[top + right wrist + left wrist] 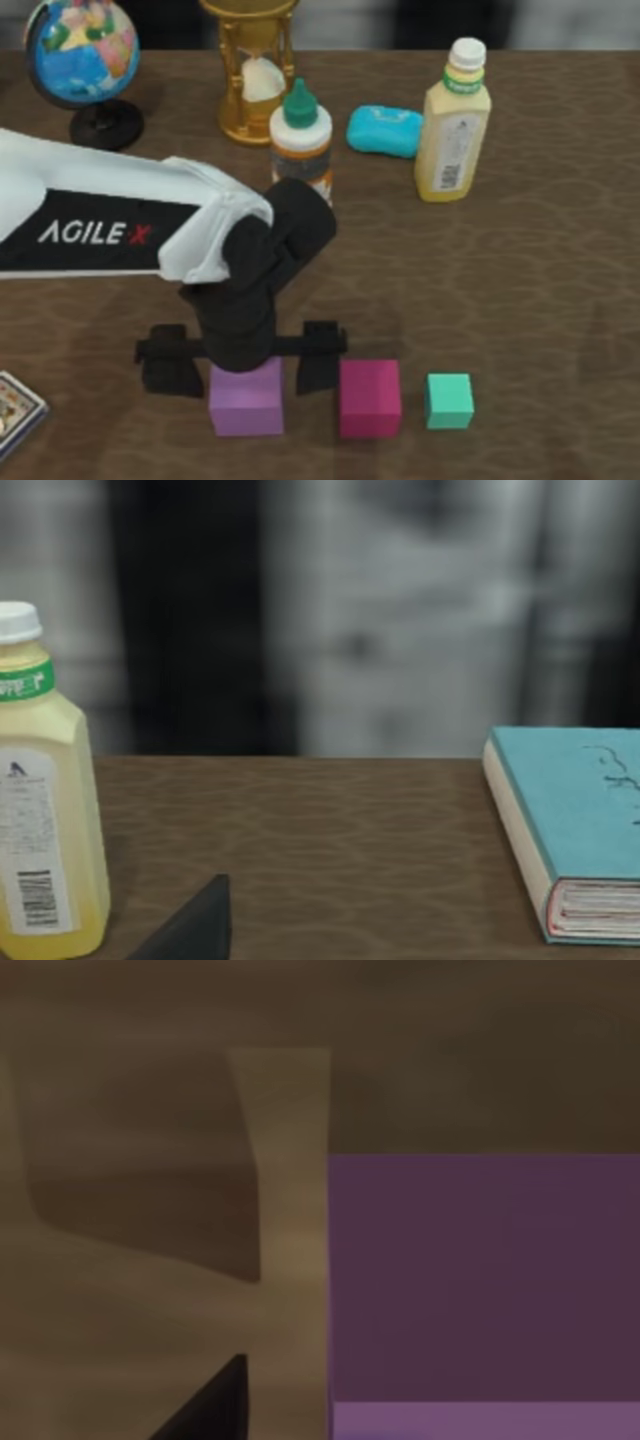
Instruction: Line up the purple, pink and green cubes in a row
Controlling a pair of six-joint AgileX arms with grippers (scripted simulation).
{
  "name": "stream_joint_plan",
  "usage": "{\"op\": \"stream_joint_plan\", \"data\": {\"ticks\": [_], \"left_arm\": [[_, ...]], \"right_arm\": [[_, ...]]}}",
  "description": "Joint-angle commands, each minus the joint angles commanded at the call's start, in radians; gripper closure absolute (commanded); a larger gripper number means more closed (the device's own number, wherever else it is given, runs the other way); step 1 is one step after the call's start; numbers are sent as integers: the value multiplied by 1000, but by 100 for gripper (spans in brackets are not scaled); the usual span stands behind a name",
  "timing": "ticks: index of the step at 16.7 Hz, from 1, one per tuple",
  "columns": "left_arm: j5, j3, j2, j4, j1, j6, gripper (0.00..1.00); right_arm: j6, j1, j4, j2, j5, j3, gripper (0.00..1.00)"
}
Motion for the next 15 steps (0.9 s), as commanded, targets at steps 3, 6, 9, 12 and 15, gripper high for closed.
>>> {"op": "stream_joint_plan", "data": {"ticks": [3, 6, 9, 12, 15], "left_arm": [[0, 0, 0, 0, 0, 0, 0], [0, 13, -8, -17, 0, 0, 0], [0, 68, -47, -119, 6, -4, 0], [0, 130, -97, -238, 14, -6, 0], [-1, 153, -120, -272, 17, -5, 0]], "right_arm": [[0, 0, 0, 0, 0, 0, 0], [0, 0, 0, 0, 0, 0, 0], [0, 0, 0, 0, 0, 0, 0], [0, 0, 0, 0, 0, 0, 0], [0, 0, 0, 0, 0, 0, 0]]}}
